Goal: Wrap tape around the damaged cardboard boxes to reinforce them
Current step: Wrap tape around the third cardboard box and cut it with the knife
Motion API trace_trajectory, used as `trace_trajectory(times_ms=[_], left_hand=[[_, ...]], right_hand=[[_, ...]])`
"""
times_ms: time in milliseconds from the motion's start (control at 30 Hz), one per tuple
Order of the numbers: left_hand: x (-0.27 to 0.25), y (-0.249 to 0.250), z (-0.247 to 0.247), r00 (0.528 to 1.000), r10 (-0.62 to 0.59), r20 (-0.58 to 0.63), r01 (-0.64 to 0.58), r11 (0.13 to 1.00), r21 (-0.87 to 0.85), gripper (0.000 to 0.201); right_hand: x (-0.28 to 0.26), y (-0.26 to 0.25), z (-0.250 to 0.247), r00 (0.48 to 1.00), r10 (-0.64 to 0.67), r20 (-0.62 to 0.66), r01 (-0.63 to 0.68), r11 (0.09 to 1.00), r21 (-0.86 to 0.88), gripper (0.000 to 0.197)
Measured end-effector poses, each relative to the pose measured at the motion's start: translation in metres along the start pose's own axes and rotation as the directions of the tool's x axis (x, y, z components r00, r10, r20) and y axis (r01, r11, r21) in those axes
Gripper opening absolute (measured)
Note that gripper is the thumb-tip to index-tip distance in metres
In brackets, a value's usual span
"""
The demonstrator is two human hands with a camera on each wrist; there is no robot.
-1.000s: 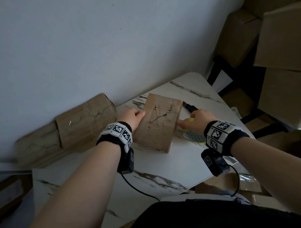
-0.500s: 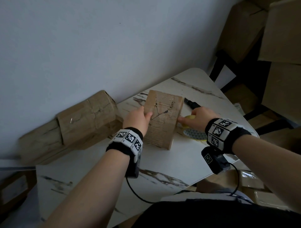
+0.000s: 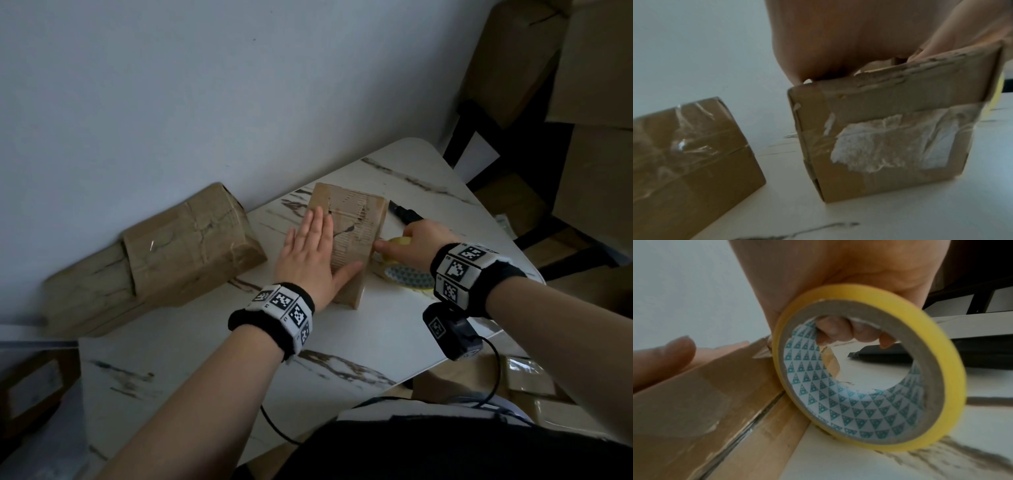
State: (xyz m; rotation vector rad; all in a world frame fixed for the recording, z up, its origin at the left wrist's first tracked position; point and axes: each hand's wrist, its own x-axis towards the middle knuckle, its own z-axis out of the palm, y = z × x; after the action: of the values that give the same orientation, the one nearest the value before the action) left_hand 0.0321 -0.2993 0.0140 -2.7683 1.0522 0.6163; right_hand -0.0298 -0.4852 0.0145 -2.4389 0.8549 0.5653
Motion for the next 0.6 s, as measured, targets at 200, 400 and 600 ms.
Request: trace_trajectory(times_ms=[200, 400, 600], left_hand=[[-0.009, 0.015, 0.006, 0.998, 0.065, 0.014, -0.066, 0.996, 0.06, 0.093], [-0.012, 0.027, 0.008, 0.989, 0.144, -0.022, -0.143, 0.989, 0.032, 0.094], [-0.006, 0.041, 0.007, 0.981, 0.176, -0.08, -0.173, 0.984, 0.034, 0.091]], right_hand=[[0.0, 0.0, 0.001, 1.0, 0.006, -0.001, -0.006, 1.0, 0.009, 0.056], [-0.002, 0.0, 0.001, 1.0, -0.004, 0.006, 0.004, 1.0, 0.018, 0.054], [-0.003, -0.002, 0.0, 1.0, -0.007, 0.008, 0.007, 1.0, 0.0, 0.053]])
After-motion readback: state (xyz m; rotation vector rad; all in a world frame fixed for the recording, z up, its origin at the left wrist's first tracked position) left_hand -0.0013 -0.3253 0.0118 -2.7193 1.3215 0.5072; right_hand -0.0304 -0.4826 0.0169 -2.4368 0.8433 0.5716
